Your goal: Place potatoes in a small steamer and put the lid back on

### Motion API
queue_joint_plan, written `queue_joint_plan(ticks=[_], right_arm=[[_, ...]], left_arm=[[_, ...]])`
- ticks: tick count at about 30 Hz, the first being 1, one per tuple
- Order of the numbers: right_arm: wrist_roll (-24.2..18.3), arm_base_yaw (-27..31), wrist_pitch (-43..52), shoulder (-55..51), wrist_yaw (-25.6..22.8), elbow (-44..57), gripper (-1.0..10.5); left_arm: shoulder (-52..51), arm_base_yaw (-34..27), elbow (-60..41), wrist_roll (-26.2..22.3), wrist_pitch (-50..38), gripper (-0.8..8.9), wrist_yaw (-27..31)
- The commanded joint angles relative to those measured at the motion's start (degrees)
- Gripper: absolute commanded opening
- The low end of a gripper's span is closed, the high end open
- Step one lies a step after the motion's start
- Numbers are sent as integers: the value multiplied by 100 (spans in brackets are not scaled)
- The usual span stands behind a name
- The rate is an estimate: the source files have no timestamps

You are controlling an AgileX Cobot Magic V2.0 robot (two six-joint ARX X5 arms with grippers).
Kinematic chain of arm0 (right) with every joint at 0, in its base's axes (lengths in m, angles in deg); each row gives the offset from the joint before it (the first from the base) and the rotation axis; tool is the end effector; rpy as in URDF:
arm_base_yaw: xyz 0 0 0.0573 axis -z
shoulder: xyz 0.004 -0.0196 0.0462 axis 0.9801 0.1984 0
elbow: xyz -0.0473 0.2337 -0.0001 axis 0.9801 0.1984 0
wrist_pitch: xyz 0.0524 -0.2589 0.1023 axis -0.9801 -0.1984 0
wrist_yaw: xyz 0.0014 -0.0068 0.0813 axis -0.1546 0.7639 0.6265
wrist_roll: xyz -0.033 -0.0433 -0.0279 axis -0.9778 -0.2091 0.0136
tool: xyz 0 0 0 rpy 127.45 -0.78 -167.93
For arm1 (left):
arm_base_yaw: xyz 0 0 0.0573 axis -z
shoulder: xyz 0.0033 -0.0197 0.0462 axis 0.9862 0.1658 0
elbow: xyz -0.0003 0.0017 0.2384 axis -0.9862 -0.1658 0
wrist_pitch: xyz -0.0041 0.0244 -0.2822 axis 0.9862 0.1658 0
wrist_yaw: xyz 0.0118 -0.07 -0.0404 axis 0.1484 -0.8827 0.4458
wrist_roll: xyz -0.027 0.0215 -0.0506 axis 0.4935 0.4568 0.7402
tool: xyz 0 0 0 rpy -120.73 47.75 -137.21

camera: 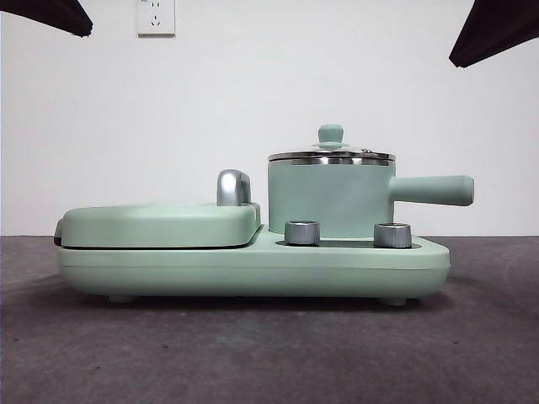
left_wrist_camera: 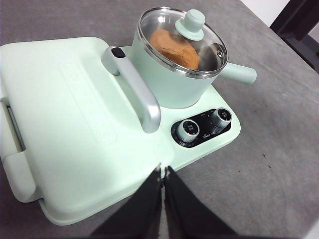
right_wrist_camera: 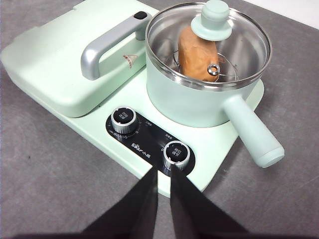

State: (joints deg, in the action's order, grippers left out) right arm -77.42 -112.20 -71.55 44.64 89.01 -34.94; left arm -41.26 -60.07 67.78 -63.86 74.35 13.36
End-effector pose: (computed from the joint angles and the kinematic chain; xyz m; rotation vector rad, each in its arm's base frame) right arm 0.1847 0.1231 0.2730 -0.1733 0.5034 0.5791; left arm 0.2098 -0.0935 0.2991 -0.1393 0.5647 -0.6653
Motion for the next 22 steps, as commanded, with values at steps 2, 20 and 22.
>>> queue_joint_plan(ticks=[2, 20, 22], right_arm=[[-33, -35, 57, 20, 0, -42, 37], [-33, -35, 57, 20, 0, -42, 37], [-33, -35, 57, 20, -2, -42, 36]], left_arm=[[-68, 42, 37, -133, 11, 6, 9], [-3978, -1666, -4164, -671, -2763, 6, 2496], [-4319, -1718, -4575, -466, -2741, 6, 2474]])
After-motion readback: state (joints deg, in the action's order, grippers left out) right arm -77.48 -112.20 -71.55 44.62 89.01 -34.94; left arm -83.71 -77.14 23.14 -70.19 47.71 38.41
